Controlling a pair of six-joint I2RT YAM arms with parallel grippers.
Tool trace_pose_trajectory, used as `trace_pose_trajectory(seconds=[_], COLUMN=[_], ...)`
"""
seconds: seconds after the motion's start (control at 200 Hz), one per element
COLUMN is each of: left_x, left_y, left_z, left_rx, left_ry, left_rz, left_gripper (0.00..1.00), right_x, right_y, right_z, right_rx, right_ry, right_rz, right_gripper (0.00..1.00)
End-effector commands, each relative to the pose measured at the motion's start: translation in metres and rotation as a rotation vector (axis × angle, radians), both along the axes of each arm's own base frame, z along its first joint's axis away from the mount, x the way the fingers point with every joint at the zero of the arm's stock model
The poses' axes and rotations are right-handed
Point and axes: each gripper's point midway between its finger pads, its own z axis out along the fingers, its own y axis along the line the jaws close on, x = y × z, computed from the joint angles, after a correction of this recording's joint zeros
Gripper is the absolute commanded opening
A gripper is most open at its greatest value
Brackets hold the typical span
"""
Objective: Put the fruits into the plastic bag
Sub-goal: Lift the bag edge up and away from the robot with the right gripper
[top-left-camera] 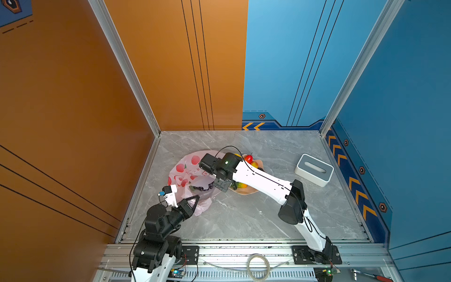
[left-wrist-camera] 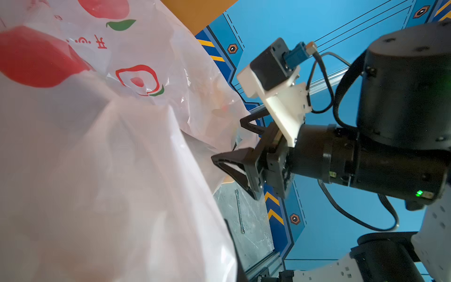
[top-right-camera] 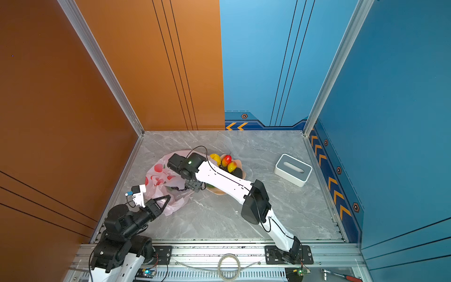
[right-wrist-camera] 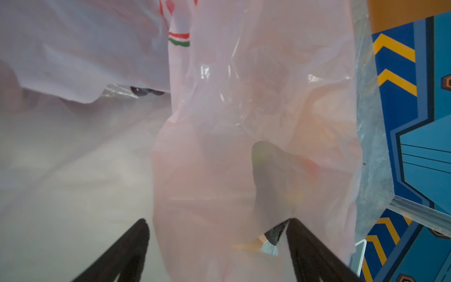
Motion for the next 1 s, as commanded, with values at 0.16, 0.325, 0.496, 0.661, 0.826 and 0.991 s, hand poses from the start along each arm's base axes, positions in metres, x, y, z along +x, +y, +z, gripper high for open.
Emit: trace_pose_trajectory(seconds=[0.16,0.325,0.496,0.661,0.826,0.991], left_x=[-0.002,-0.004,-0.006,-0.009,-0.012,-0.013], left_y=[0.002,0.004,0.004,0.007,0.008,0.008], left_z=[0.017,0.022,0.022,0.025,0.034,0.051], left_rx=[0.026,0.041,0.066,0.109,0.139,0.181], left_ry=[-0.055,-0.065,-0.068,-0.081,-0.12,-0.16], left_rz=[0.005,0.008,0.004,0.002,0.002,-0.015], left_gripper=[0.0,0.0,0.0,0.0,0.0,0.0], right_x=[0.025,0.033,0.051,0.076,0.1,0.124], right_y=[-0.011,0.001,0.018,0.036,0.059,0.081], right_z=[0.003,0.015,0.046,0.088,0.118,0.147], right_rx=[-0.077,0.023,0.21,0.539,0.869,1.118], right_ry=[-0.084,-0.101,-0.126,-0.088,0.015,0.057], right_rz=[-0.017,-0.028,-0.066,-0.132,-0.161,-0.139], right_gripper=[0.41,0.0,0.0,0.0,0.0,0.0])
